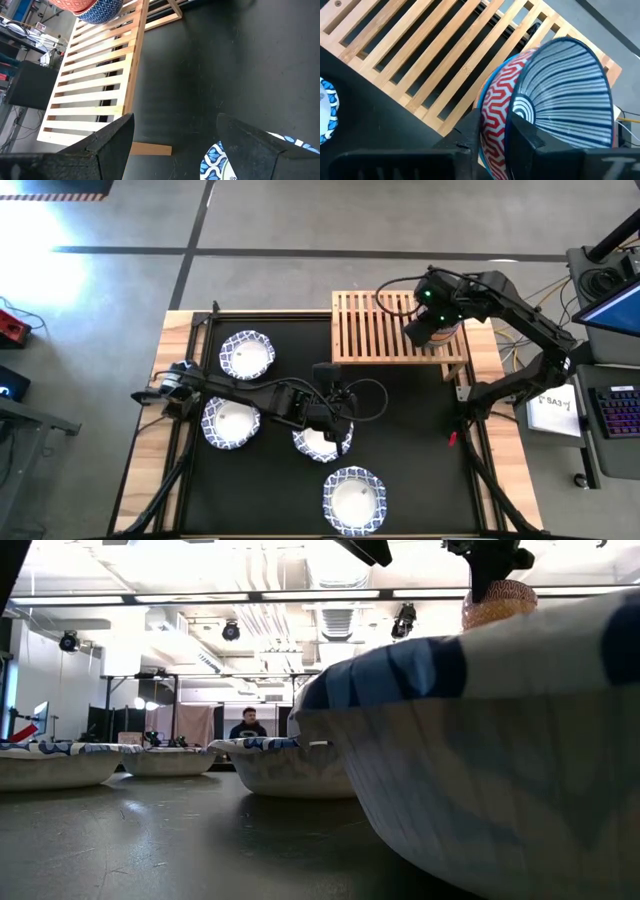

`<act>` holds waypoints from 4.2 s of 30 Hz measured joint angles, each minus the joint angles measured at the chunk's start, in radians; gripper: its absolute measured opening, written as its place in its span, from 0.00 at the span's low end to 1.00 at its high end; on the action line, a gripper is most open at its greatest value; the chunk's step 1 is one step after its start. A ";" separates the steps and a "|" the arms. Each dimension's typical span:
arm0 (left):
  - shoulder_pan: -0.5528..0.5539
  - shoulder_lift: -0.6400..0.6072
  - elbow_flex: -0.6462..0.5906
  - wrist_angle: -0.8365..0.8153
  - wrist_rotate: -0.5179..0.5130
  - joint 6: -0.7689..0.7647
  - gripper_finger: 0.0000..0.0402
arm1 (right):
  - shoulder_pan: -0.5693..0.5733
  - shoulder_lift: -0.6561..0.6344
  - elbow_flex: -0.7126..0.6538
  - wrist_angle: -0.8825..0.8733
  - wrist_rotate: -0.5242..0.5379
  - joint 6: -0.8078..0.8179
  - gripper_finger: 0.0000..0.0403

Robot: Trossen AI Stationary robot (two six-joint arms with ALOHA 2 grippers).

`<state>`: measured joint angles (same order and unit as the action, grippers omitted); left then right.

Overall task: Place and stack bowls onto a shelf
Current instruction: Stack the blue bowl on top of the light blue bowl on the shelf, then put the white bowl on the shelf

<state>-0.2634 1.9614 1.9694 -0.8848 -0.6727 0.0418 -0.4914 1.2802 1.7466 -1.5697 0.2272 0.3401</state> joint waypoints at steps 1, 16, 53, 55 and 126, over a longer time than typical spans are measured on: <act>0.000 0.000 0.000 0.000 0.000 0.000 0.66 | 0.000 -0.002 0.000 0.000 0.000 0.000 0.18; 0.000 0.000 0.000 -0.025 0.000 0.000 0.66 | 0.000 -0.041 0.031 -0.002 0.009 -0.029 0.27; -0.034 0.002 -0.062 -0.327 0.194 -0.449 0.66 | 0.157 -0.049 0.089 0.078 -0.157 -0.087 0.02; -0.046 0.002 -0.089 -0.378 0.196 -0.534 0.66 | 0.205 -0.049 0.089 0.101 -0.157 -0.081 0.02; -0.136 0.002 -0.628 0.327 0.413 -0.486 0.52 | 0.624 -0.046 -0.105 0.147 -0.069 0.061 0.25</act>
<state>-0.3998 1.9637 1.3411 -0.5578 -0.2593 -0.4443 0.1329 1.2339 1.6417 -1.4223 0.1581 0.4007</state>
